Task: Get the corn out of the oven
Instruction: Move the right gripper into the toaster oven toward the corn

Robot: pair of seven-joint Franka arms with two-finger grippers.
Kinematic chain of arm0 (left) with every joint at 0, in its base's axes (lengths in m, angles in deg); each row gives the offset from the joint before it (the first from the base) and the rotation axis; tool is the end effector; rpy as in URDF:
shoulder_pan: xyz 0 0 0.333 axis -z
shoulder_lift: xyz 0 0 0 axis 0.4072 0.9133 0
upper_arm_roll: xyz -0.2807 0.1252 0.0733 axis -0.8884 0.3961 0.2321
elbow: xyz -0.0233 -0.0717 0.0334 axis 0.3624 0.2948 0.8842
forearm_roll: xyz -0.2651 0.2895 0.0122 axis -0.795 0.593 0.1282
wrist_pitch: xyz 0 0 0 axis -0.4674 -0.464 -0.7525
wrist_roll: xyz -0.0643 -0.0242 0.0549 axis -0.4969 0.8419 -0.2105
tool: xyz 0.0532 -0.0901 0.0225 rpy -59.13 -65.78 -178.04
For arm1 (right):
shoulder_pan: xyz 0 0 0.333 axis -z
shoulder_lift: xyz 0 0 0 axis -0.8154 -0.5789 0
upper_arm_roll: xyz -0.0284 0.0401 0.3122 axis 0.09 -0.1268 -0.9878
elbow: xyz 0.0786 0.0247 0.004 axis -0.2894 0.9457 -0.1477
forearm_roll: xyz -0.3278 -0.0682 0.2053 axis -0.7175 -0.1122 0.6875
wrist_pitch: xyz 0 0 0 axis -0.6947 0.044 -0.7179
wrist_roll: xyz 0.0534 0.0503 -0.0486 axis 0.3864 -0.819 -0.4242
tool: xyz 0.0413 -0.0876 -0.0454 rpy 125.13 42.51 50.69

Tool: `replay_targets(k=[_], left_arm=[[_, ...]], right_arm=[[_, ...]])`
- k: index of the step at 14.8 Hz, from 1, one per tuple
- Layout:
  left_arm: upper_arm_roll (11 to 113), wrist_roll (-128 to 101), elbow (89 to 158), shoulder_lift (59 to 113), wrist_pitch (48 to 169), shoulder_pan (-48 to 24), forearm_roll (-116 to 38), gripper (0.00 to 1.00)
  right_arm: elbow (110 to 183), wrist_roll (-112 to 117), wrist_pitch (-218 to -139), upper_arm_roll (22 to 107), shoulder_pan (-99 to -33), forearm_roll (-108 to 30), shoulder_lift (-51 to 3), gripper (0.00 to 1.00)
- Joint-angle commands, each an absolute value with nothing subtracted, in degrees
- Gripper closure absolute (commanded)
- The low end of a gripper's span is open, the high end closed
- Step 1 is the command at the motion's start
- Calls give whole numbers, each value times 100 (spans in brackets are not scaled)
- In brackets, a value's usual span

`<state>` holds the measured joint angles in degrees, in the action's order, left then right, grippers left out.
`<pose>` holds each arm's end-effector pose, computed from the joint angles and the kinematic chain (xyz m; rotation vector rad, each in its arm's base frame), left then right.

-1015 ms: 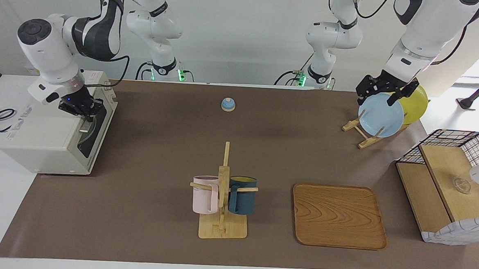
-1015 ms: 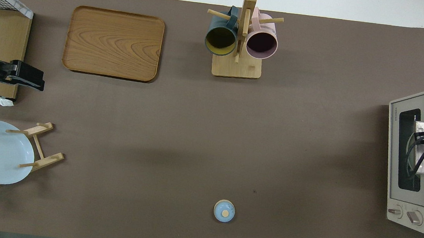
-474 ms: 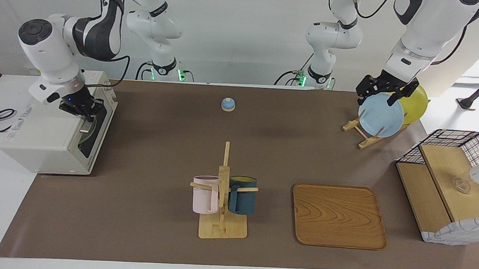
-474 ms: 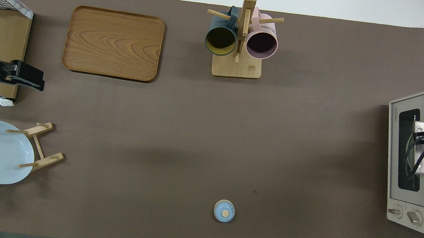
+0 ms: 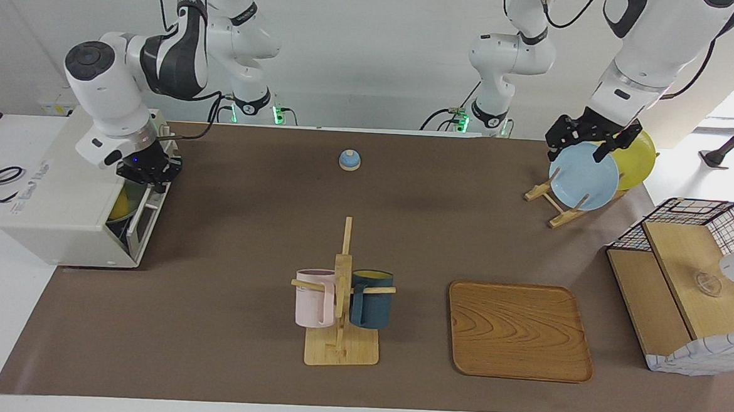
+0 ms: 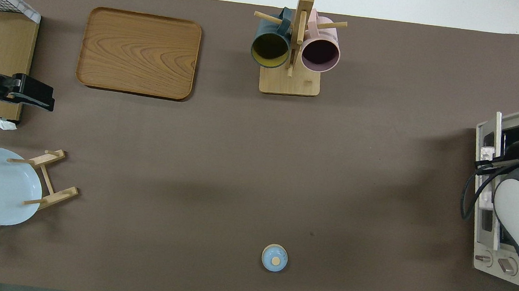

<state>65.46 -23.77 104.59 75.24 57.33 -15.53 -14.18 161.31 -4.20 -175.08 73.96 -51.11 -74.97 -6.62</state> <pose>0.5359 -0.0800 0.6272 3.1366 -0.0814 -0.0613 0.5319 -0.0583 0.4490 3.0496 0.3080 -0.0822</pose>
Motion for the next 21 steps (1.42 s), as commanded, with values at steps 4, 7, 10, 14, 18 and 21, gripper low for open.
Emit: replay_targets(k=[4,7,10,14,18,21], left_arm=[[6528,-2429,10615,7377,5707,-1621,-1503,0],[6528,-2429,10615,7377,5707,-1630,-1503,0],[6528,-2429,10615,7377,5707,-1621,-1512,0],[6528,-2429,10615,7377,5707,-1621,-1512,0],[6528,-2429,10615,7377,5707,-1630,-1503,0],[6528,-2429,10615,7368,5715,-1630,-1512,0]], right_arm=[[16602,-415,-18709,7405,-5173,-7311,-1210,100],[16936,-354,-19280,7405,-5392,-7293,-1228,100],[17138,-213,-19624,7405,-5436,-7293,-1351,100],[17244,-37,-20011,7405,-5577,-7284,-1711,100],[17227,278,-20152,7396,-5665,-7153,-1896,100],[17192,341,-20161,7151,-5674,-6785,-1905,100]])
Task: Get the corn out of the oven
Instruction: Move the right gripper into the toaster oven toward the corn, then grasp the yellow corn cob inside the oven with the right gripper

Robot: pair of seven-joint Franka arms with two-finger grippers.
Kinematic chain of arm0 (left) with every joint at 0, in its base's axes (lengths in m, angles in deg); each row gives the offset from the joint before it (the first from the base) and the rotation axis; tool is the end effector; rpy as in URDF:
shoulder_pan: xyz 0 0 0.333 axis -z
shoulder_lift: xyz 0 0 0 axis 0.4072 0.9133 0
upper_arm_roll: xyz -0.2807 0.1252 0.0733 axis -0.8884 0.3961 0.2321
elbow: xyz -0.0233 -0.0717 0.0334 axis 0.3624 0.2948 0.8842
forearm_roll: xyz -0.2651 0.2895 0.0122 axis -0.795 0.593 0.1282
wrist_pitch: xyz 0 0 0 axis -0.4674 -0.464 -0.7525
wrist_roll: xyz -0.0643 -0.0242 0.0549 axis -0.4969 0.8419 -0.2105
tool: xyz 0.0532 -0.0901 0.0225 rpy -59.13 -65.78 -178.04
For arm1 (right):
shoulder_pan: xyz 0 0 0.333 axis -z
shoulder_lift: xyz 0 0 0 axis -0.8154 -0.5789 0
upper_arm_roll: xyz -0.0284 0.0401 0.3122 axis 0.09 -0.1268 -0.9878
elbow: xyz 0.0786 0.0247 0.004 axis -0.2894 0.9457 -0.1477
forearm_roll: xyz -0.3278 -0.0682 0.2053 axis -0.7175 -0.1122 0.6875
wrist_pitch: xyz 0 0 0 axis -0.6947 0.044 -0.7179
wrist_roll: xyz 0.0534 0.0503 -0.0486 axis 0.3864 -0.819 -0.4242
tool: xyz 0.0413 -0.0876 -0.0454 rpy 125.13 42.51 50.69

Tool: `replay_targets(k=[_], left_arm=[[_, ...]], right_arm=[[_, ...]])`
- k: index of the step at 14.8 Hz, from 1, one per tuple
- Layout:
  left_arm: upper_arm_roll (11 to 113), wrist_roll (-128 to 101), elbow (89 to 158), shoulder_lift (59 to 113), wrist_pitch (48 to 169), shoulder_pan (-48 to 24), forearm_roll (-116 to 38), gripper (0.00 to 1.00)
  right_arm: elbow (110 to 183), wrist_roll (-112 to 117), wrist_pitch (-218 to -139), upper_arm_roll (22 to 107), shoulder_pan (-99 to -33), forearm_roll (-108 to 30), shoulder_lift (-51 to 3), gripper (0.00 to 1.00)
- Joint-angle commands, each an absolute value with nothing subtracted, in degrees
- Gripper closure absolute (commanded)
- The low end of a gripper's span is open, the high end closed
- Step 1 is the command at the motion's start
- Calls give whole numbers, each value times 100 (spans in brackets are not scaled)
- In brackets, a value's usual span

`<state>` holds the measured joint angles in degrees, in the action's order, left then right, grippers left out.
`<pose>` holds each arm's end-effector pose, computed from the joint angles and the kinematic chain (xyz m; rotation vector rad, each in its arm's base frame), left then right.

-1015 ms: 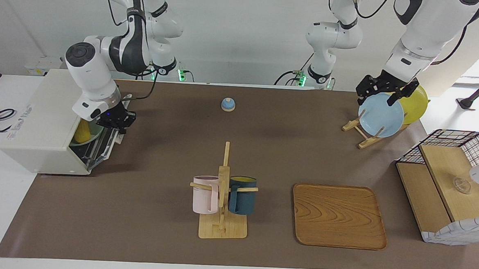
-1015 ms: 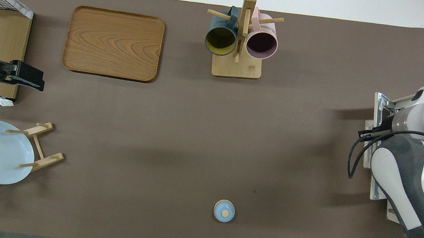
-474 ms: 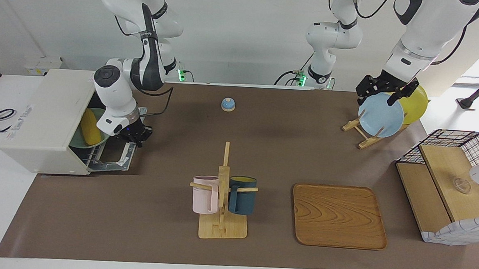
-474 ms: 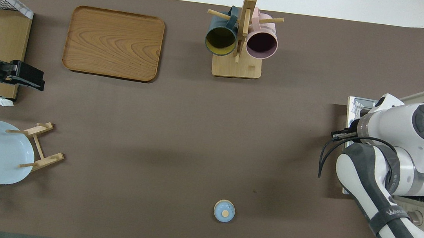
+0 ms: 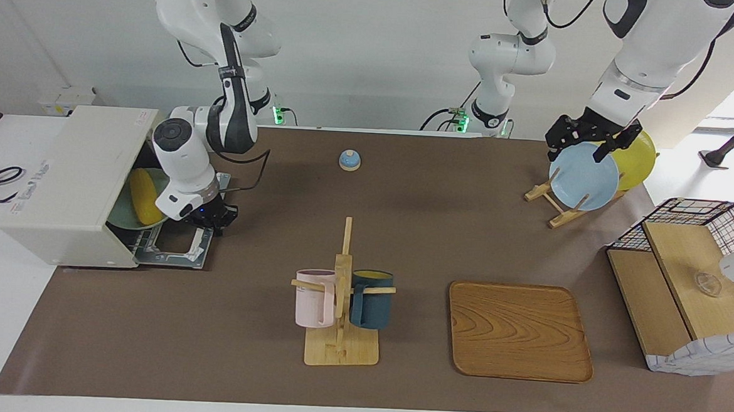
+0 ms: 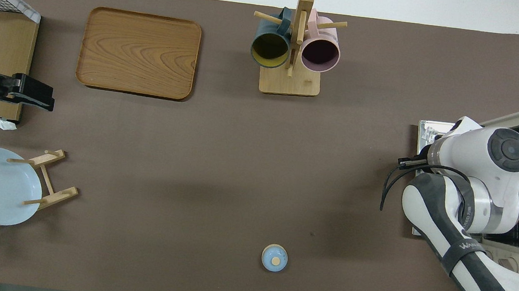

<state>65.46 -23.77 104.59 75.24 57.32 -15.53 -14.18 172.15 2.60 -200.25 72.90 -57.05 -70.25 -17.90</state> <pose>0.5359 -0.0800 0.6272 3.1366 -0.0814 -0.0615 0.5385 0.0131 0.2967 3.1184 0.2725 0.0207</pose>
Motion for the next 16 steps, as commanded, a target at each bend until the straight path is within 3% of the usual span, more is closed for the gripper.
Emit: replay_targets(k=[1,6,10,12,13,14,16], left_arm=[[6528,-2429,10615,7377,5715,-1630,-1503,0],[6528,-2429,10615,7368,5707,-1630,-1512,0],[6528,-2429,10615,7377,5715,-1630,-1503,0],[6528,-2429,10615,7377,5707,-1621,-1512,0],[6528,-2429,10615,7377,5715,-1630,-1503,0],[6528,-2429,10615,7377,5707,-1630,-1512,0],[6528,-2429,10615,7368,5707,-1630,-1512,0]], right_arm=[[17174,463,-20161,7063,-5682,-6644,-1905,100],[16832,1062,-19733,6798,-5929,-6616,-1730,100],[15972,1149,-17679,6868,-5561,-6721,-1299,100],[15908,1342,-17087,6860,-5349,-7159,-967,100],[15935,1378,-16998,6860,-5279,-7379,-869,90],[15970,1370,-16997,6860,-5113,-7433,-851,87],[16380,1317,-17389,6842,-4936,-7434,-719,87]])
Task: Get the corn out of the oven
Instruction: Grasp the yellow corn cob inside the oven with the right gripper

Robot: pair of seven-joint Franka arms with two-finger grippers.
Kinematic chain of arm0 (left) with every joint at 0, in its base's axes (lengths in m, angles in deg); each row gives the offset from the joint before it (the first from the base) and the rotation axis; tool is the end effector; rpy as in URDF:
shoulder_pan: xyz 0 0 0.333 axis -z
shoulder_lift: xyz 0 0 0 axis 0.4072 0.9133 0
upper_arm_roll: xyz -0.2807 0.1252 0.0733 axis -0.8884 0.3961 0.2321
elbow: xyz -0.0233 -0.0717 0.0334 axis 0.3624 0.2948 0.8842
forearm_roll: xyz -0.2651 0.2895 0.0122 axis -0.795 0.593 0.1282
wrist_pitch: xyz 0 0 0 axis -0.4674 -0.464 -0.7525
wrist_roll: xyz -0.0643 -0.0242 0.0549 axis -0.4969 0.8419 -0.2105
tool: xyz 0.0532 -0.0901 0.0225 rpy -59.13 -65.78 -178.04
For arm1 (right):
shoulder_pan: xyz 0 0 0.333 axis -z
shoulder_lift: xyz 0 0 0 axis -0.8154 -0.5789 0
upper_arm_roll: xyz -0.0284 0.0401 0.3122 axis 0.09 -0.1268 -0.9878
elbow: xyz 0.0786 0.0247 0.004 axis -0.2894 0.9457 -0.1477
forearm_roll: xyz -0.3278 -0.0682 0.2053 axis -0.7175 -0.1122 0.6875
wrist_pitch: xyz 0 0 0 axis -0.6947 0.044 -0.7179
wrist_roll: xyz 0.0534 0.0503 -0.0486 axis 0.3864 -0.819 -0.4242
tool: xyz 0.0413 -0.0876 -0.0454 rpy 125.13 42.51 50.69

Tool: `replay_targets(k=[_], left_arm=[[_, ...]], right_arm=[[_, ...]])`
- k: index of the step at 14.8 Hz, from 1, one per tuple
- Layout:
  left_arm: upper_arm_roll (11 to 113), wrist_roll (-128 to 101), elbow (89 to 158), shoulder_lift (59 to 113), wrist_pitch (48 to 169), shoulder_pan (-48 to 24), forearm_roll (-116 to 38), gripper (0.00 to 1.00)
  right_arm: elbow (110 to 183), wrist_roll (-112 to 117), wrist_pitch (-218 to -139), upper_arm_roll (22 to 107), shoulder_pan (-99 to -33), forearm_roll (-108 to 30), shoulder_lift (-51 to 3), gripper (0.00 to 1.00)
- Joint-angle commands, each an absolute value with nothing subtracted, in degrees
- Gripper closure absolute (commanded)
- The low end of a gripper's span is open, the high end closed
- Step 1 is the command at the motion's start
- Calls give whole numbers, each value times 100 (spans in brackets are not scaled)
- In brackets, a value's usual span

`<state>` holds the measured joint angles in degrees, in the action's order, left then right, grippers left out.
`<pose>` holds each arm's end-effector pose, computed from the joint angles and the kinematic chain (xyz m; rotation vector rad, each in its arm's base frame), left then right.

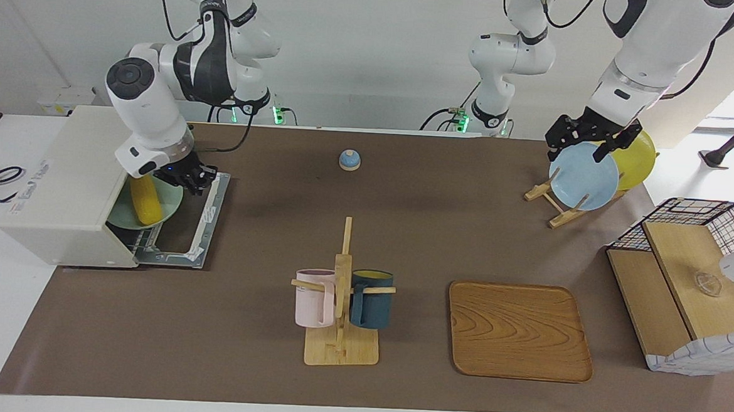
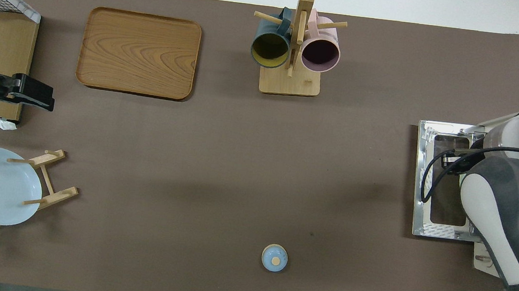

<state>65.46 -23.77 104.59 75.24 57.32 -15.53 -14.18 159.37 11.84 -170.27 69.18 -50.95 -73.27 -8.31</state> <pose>0.5359 -0.0800 0.6272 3.1366 -0.0814 -0.0615 0.5355 -0.0139 0.4420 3.0760 -0.0201 -0.1831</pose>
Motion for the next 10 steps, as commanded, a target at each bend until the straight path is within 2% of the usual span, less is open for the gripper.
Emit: replay_targets(k=[1,2,10], left_arm=[[6528,-2429,10615,7377,5715,-1621,-1503,0],[6528,-2429,10615,7368,5707,-1630,-1512,0],[6528,-2429,10615,7377,5707,-1630,-1512,0]], right_arm=[[16566,1282,-17723,6842,-4935,-7434,-675,83],[16698,1169,-17900,6842,-4927,-7434,-666,71],[16902,508,-18175,6851,-4698,-7451,-701,69]])
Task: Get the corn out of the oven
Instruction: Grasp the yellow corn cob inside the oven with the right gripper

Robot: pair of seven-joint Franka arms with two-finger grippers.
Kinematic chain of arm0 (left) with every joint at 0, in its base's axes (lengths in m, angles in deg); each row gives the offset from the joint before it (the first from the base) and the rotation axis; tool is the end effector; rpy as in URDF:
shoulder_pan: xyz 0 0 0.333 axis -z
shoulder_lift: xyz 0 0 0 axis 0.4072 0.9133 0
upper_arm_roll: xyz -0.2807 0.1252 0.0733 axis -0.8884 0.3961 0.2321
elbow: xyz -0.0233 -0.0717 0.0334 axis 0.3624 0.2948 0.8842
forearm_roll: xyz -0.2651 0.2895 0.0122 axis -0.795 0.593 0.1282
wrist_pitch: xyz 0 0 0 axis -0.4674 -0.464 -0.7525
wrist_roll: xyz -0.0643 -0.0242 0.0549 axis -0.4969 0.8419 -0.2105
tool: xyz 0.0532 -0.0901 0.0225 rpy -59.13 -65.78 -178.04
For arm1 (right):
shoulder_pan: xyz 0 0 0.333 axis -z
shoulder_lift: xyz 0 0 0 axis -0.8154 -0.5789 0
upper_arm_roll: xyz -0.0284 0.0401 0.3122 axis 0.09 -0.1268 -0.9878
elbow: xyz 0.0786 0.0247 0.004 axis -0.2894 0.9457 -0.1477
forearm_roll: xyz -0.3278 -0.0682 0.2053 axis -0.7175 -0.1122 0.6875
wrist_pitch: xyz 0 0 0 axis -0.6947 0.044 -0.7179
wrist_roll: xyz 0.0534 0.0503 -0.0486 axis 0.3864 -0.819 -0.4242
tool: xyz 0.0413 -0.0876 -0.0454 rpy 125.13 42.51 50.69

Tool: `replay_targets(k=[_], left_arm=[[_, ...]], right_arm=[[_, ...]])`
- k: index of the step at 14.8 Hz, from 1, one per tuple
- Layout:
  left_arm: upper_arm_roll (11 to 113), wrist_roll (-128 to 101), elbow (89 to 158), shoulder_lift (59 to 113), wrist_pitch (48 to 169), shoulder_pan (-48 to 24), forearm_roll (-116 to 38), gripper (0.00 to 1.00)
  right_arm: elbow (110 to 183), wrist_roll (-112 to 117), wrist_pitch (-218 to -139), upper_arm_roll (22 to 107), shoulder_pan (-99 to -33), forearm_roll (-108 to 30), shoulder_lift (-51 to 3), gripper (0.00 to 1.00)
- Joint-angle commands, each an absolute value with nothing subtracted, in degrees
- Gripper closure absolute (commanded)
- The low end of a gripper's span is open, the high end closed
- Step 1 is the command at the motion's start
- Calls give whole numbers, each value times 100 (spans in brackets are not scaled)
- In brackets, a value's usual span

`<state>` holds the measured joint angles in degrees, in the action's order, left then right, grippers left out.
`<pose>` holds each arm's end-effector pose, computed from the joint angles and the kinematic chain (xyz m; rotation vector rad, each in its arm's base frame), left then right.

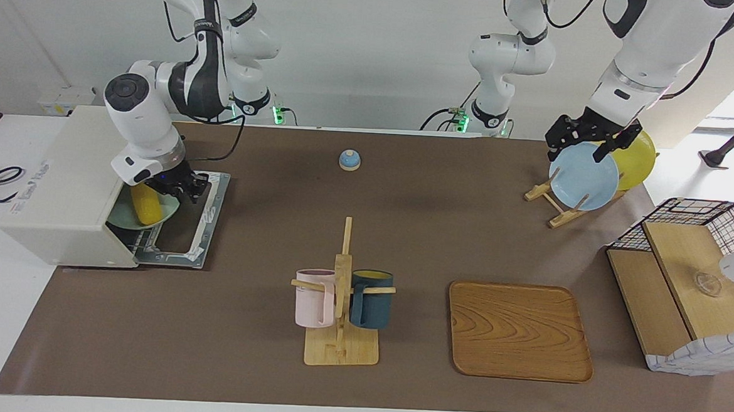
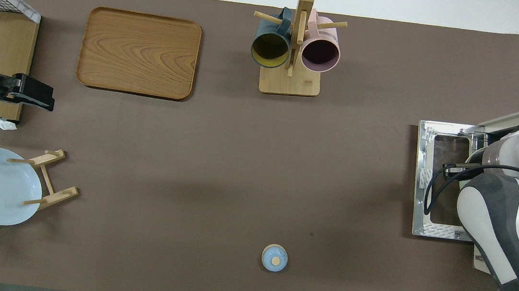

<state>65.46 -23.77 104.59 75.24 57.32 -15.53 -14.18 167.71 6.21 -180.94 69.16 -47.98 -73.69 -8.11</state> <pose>0.5359 -0.0800 0.6272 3.1366 -0.0814 -0.0615 0.5214 -0.0394 0.3925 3.0825 0.0723 -0.1221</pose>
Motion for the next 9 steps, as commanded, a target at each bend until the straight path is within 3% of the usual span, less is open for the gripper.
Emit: replay_targets(k=[1,9], left_arm=[[6528,-2429,10615,7368,5707,-1621,-1503,0],[6528,-2429,10615,7377,5707,-1621,-1512,0]], right_arm=[[16963,491,-18209,6851,-4681,-7460,-692,69],[17429,122,-18719,6851,-4487,-7451,-552,68]])
